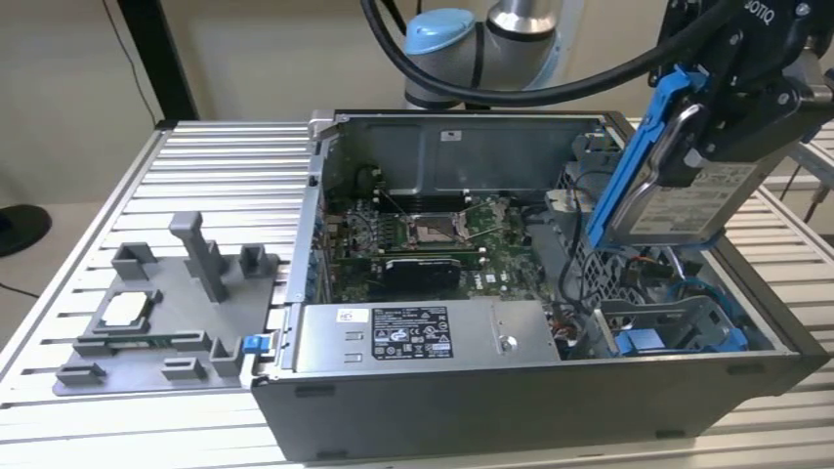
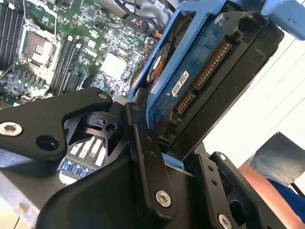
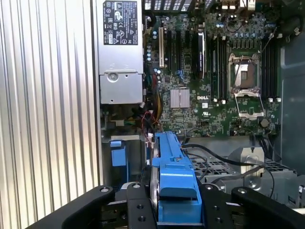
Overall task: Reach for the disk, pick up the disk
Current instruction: 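Pick up the disk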
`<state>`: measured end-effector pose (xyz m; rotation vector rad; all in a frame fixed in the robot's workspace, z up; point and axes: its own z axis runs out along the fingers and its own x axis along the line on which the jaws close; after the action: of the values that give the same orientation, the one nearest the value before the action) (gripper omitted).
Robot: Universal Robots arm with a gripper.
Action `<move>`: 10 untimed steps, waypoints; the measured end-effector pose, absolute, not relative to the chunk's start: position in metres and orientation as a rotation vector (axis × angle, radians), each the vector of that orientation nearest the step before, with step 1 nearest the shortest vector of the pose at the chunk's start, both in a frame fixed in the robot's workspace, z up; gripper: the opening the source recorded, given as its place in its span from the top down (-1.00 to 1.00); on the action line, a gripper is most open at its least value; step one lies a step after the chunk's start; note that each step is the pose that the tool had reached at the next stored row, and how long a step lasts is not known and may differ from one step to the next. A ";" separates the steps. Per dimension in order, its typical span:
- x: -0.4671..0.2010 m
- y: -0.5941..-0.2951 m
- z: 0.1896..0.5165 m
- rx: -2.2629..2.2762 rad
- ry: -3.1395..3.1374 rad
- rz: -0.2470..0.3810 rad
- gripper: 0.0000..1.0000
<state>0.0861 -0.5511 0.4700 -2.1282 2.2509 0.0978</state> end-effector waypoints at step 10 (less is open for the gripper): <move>0.088 -0.560 0.468 -2.126 2.253 0.097 1.00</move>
<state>0.0878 -0.5602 0.4684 -2.1262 2.2529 0.0974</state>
